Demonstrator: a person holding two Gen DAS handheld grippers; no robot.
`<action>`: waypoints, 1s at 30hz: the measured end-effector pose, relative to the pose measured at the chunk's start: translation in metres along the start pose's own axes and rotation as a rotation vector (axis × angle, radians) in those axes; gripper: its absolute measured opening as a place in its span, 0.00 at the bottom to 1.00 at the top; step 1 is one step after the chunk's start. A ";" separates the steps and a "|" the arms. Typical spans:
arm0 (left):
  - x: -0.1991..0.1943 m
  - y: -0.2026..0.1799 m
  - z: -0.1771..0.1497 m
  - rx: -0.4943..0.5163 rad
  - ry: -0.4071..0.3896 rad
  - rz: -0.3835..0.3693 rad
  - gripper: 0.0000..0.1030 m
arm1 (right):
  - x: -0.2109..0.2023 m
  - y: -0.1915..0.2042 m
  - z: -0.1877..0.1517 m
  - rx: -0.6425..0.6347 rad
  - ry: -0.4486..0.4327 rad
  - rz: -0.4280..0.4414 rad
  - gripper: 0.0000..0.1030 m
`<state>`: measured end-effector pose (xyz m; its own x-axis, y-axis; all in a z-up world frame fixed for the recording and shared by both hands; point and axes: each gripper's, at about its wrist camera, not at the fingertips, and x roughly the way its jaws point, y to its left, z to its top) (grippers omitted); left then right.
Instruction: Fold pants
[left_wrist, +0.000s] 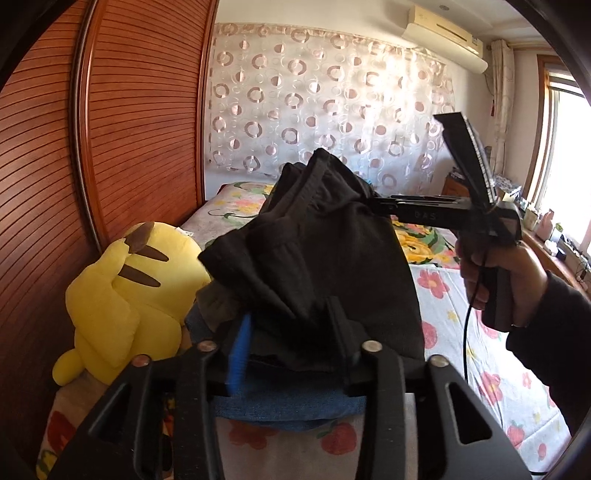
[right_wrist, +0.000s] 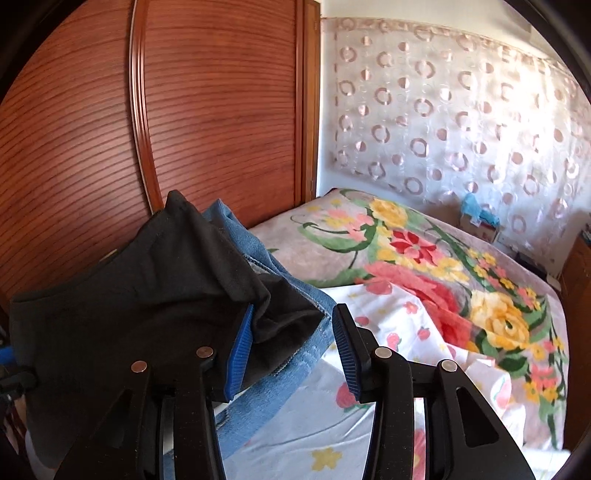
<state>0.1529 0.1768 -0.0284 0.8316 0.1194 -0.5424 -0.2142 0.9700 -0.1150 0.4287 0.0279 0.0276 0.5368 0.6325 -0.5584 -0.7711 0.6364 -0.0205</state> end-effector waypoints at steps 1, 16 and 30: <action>-0.002 -0.001 0.000 0.009 -0.002 0.005 0.44 | -0.002 0.003 0.000 0.005 0.001 0.002 0.44; -0.031 -0.012 -0.008 0.065 -0.034 0.015 1.00 | -0.077 0.030 -0.029 0.016 -0.049 0.006 0.47; -0.049 -0.039 -0.019 0.110 0.008 -0.063 1.00 | -0.144 0.041 -0.073 0.076 -0.073 -0.014 0.79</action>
<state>0.1112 0.1295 -0.0130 0.8374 0.0563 -0.5437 -0.1037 0.9930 -0.0570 0.2948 -0.0698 0.0465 0.5728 0.6523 -0.4963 -0.7368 0.6751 0.0370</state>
